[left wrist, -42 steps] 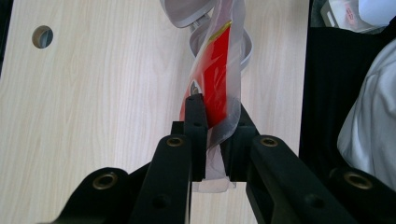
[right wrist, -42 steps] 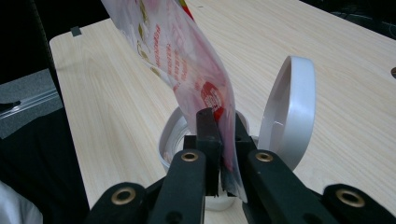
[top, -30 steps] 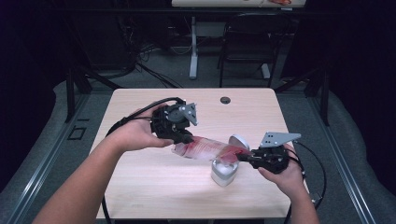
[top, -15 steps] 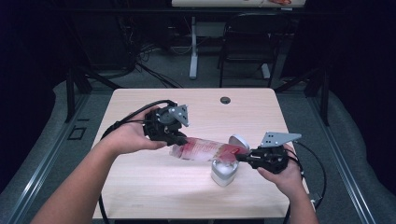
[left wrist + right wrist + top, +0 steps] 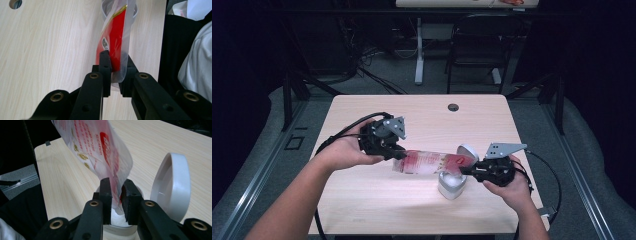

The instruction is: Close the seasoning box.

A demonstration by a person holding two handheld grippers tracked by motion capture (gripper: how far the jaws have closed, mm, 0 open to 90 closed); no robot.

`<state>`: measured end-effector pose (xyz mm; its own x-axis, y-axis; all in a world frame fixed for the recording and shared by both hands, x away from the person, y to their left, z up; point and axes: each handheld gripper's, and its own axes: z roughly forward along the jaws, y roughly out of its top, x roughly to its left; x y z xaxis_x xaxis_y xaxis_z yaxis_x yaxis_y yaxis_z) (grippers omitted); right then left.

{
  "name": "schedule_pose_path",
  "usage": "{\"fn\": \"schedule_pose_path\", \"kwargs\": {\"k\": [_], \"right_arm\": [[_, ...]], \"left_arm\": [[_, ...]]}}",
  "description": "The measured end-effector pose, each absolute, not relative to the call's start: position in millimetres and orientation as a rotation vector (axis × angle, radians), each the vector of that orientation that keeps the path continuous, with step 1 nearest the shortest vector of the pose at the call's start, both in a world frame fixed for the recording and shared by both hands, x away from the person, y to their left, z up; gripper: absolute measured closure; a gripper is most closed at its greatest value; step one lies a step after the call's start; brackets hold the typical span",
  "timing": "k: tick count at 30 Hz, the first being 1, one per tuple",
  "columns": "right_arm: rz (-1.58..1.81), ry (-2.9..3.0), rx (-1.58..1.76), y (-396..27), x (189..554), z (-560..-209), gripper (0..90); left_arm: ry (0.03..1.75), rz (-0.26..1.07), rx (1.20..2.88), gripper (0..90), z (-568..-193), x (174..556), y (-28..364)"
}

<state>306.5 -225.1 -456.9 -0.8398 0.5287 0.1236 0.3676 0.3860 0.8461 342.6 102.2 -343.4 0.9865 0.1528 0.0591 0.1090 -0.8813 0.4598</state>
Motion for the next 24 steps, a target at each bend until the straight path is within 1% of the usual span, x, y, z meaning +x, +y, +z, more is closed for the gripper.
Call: {"fn": "schedule_pose_path", "kwargs": {"k": [24], "right_arm": [[1.481, 2.503, 0.807, -225.7, 309.4, -463.9, 80.3]], "left_arm": [[0.230, 0.087, 2.649, 83.1, -363.1, 345.6, 116.9]]}}
